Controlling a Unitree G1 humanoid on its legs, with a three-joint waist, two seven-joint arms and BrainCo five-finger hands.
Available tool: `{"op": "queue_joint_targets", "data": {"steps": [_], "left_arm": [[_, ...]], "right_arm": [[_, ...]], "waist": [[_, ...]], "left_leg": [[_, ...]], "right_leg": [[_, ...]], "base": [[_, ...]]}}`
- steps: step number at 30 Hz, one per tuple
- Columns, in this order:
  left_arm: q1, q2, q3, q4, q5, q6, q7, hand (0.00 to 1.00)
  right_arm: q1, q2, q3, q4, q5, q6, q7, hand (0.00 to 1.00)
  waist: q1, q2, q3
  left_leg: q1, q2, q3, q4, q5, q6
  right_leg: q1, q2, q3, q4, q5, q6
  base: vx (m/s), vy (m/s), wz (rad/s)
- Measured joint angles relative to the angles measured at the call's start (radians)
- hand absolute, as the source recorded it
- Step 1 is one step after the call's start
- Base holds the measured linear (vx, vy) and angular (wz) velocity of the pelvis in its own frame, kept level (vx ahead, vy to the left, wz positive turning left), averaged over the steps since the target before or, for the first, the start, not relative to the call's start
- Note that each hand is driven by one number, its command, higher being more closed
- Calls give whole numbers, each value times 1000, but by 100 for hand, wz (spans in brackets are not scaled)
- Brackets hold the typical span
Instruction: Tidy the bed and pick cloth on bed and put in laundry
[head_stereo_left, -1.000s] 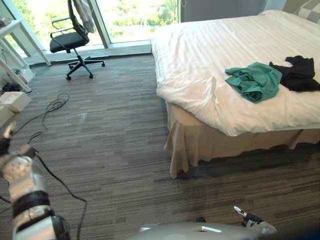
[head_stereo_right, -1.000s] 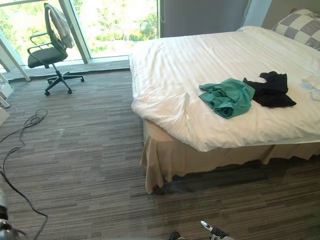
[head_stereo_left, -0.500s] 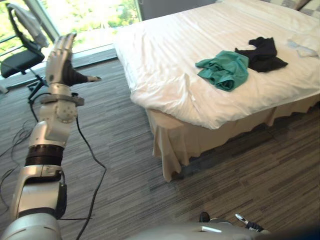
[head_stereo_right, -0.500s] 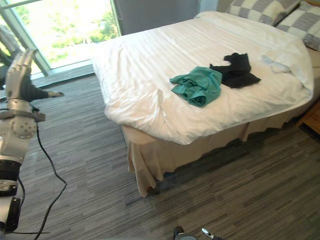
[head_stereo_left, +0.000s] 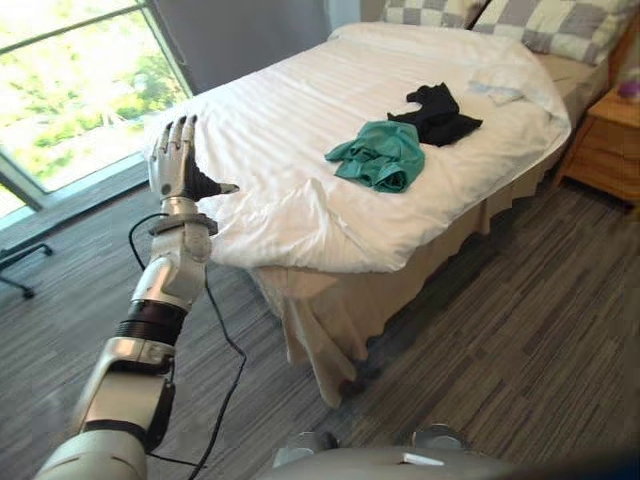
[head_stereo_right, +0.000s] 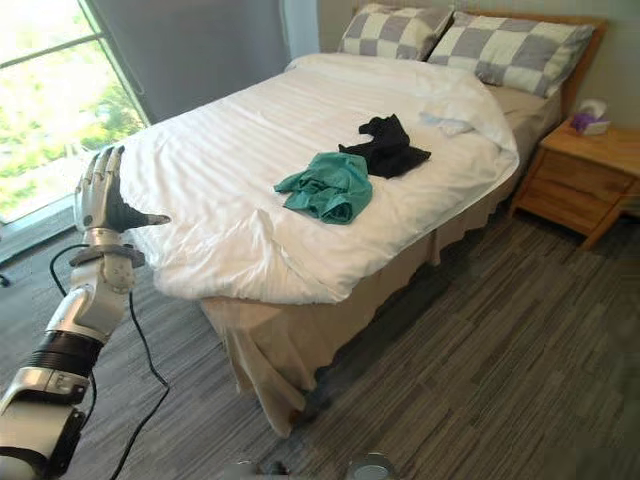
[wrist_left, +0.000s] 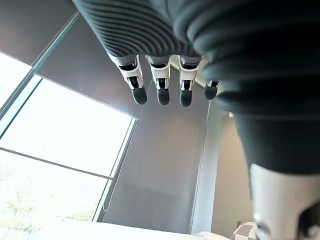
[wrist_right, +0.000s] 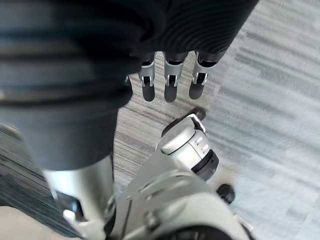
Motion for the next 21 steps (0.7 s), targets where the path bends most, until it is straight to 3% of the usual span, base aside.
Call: {"op": "queue_joint_targets", "data": {"steps": [5, 9, 11, 18, 21], "left_arm": [[-3, -92, 16, 1, -21, 86, 11, 0], [-97, -147, -2, 47, -56, 93, 92, 0], [-171, -154, -31, 81, -94, 96, 141, 0], [-221, -185, -31, 120, -143, 166, 159, 0], [-254, -188, -31, 123, -140, 220, 137, 0]], "right_arm": [[-23, 32, -44, -11, 0, -53, -42, 0], [-94, 66, -67, -37, 7, -94, -54, 0], [-141, 65, -65, -70, 26, -111, -54, 0], [-208, 65, -62, -142, 82, -131, -74, 0], [-237, 62, -63, -168, 116, -155, -105, 0]], "waist": [[-12, -4, -3], [-35, -6, 28], [-51, -6, 76], [-55, 10, 124], [-55, 16, 141]], "left_leg": [[-29, -79, 47, -57, 18, 28], [-140, -107, 50, -80, 45, 52], [-184, -123, 52, -118, 76, 55], [-215, -126, 105, -129, 83, 55], [-230, -124, 122, -129, 79, 49]], "right_leg": [[-87, -78, -2, 13, 4, 37], [-221, -100, -4, 59, 2, 47], [-290, -109, -3, 74, 7, 56], [-371, -110, 8, 110, 9, 58], [-402, -110, 9, 119, 11, 61]], "base": [[117, 157, -16], [-8, 36, 10], [-26, 17, 14], [42, -13, -16], [41, -27, -14]]}}
